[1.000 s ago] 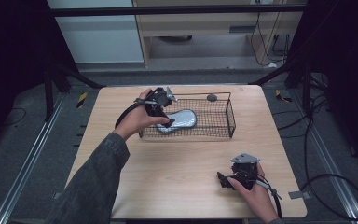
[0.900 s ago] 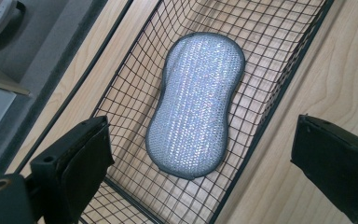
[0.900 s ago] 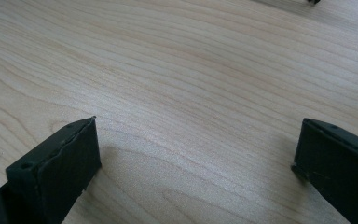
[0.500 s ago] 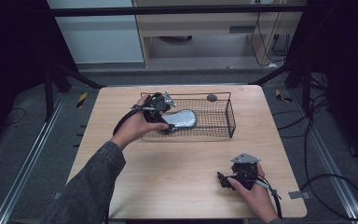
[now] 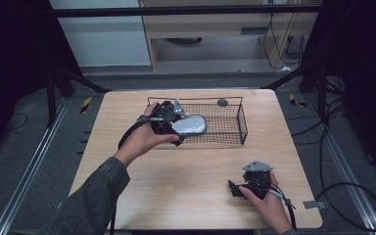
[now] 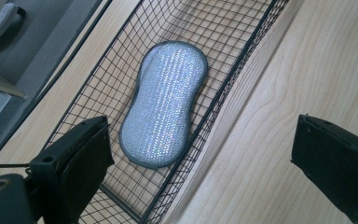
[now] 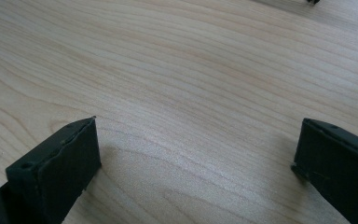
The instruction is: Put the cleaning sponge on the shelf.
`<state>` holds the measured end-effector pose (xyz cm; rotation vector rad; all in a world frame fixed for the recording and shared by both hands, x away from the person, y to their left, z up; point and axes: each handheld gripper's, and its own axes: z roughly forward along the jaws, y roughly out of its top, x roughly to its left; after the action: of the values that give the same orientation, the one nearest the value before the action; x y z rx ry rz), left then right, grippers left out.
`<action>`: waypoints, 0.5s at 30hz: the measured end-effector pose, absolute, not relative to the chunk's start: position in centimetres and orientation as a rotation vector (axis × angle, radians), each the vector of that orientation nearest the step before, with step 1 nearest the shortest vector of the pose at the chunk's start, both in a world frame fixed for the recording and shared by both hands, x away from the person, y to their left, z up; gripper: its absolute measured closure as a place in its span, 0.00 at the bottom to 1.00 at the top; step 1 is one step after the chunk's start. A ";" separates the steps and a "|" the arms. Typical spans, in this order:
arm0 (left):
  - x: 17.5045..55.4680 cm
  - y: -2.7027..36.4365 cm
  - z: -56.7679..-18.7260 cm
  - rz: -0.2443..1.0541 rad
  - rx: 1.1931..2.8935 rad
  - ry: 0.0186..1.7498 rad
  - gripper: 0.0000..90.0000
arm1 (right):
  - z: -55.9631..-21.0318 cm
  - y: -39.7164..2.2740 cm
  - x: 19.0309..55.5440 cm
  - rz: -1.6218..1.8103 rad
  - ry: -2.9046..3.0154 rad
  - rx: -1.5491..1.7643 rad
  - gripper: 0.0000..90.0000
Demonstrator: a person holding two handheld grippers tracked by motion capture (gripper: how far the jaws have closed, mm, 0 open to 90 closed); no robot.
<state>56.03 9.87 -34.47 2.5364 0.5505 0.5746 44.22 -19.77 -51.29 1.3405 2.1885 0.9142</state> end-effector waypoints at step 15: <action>52.7 10.2 -36.4 0.539 2.547 0.551 0.05 | -51.3 -19.8 44.2 0.911 2.192 1.338 0.00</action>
<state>52.69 10.16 -36.36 2.5471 0.5511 0.5389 44.19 -19.81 -51.30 1.3378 2.1917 0.9106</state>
